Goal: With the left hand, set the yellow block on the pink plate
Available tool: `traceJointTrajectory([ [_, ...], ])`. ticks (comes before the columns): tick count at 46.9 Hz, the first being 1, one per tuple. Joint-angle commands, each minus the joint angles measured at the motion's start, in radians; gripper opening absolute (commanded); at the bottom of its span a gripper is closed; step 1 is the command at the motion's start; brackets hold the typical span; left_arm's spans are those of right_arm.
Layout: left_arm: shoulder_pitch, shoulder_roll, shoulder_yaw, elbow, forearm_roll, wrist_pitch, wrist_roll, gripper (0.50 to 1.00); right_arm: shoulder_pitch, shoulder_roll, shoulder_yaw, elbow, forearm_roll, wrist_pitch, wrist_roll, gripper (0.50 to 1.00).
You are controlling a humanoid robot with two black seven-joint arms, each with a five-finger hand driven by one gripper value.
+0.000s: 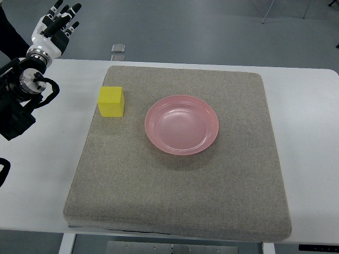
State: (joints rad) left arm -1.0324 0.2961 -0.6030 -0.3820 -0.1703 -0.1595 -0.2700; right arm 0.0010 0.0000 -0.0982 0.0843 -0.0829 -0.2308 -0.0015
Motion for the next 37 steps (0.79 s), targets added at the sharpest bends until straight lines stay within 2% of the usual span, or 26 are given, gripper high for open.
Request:
traceJointTrajectory([
  [1, 0.000, 0.000, 0.000, 0.000, 0.000, 0.000, 0.000, 0.992, -0.001, 0.000, 0.000, 0.000, 0.000, 0.001, 0.000, 0.924],
  [11, 0.002, 0.000, 0.003, 0.000, 0.002, 0.000, -0.029, 0.992, 0.000, 0.000, 0.000, 0.000, 0.000, -0.001, 0.000, 0.924],
  [37, -0.005, 0.001, 0.000, 0.000, 0.000, 0.002, -0.029, 0.992, 0.000, 0.000, 0.000, 0.000, 0.000, 0.001, 0.000, 0.924],
])
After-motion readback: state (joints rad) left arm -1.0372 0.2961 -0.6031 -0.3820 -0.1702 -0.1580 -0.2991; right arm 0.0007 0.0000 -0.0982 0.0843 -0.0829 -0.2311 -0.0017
